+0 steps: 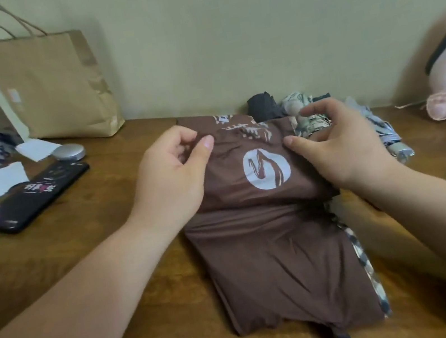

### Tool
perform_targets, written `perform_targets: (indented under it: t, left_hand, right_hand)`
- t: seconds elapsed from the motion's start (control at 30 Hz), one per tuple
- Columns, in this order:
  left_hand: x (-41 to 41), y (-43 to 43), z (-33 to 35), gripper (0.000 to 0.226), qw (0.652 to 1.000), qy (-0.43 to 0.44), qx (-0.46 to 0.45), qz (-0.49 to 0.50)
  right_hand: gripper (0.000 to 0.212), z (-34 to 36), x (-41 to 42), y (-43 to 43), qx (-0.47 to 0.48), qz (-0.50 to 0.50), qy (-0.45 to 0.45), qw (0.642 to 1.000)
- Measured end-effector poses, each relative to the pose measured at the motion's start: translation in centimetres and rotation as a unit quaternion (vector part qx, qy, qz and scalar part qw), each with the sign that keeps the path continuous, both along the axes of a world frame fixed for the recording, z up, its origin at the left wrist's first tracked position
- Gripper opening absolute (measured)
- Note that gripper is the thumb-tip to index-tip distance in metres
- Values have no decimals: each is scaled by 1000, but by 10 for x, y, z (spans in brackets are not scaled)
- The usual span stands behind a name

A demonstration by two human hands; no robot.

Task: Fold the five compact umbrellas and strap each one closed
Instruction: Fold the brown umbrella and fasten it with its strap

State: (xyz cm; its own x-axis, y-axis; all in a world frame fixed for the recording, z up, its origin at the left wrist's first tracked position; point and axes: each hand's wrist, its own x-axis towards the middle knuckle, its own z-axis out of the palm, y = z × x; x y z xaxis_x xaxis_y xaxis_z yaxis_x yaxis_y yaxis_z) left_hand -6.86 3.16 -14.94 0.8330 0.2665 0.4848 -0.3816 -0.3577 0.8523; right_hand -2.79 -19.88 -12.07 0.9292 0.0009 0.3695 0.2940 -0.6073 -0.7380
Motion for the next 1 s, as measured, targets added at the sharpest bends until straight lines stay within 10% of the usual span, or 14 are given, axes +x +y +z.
perform_targets:
  t: [0.17,0.47,0.57,0.63,0.8,0.9,1.0]
  left_hand:
    - [20,11,7,25,995,78,-45,53]
    - [30,-3,22,17,886,12,417,203]
    - [17,-11,21,32,848,-101,519,47]
    - [12,-12,12,51,816,-8,575,-59]
    - [2,-18,-18,96,744,138,652,-43]
    - [-4,-24,-18,98,746,118,656,-11]
    - [-7,-25,-16,97,749,128,650,-20]
  right_hand:
    - [32,-5,23,1,1,18,-100,995]
    - [25,6,68,23,-226,-1,-157,961]
    - [25,-3,78,36,-361,29,-137,922]
    - [26,-8,79,38,-376,39,-99,920]
    - [29,1,54,24,-362,17,-172,916]
    - [44,-9,13,24,-340,121,-283,889]
    - [63,-41,-3,18,-418,193,-207,863]
